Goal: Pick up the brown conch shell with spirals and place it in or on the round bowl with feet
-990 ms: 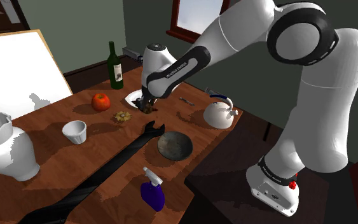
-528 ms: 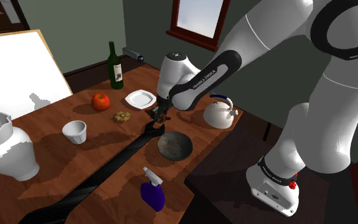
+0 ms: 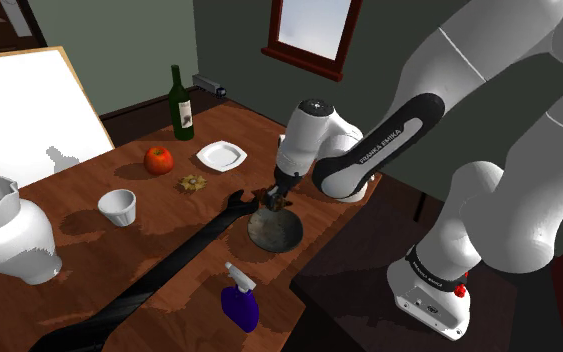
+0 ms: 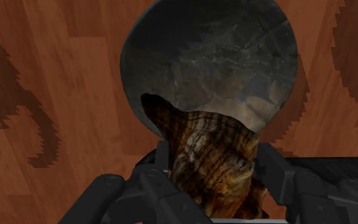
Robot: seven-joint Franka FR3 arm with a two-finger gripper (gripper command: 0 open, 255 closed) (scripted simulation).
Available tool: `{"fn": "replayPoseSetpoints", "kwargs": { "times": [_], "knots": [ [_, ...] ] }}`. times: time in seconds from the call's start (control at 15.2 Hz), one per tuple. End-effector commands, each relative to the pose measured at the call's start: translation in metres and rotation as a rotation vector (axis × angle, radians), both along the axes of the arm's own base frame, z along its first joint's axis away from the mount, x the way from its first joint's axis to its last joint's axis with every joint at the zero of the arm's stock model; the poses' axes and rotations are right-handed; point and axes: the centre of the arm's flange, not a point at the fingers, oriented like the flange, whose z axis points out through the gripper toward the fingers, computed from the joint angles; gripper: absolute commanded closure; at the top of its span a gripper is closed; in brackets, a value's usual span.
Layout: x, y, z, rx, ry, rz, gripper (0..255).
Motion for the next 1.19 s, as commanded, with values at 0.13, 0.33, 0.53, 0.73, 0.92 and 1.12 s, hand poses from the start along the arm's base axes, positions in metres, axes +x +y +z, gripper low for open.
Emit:
{"fn": "replayPoseSetpoints", "kwargs": {
  "times": [0.13,0.33,0.53,0.73,0.92,1.12],
  "knots": [
    [-0.032,0.002,-0.009,0.000,-0.001,0.000,255],
    [-0.032,0.002,-0.025,0.000,-0.001,0.000,255],
    [-0.032,0.002,-0.041,0.000,-0.001,0.000,255],
    [-0.032,0.002,-0.057,0.000,-0.001,0.000,255],
    [-0.032,0.002,-0.072,0.000,-0.001,0.000,255],
    [-0.032,0.002,-0.072,0.000,-0.001,0.000,255]
  ]
}}
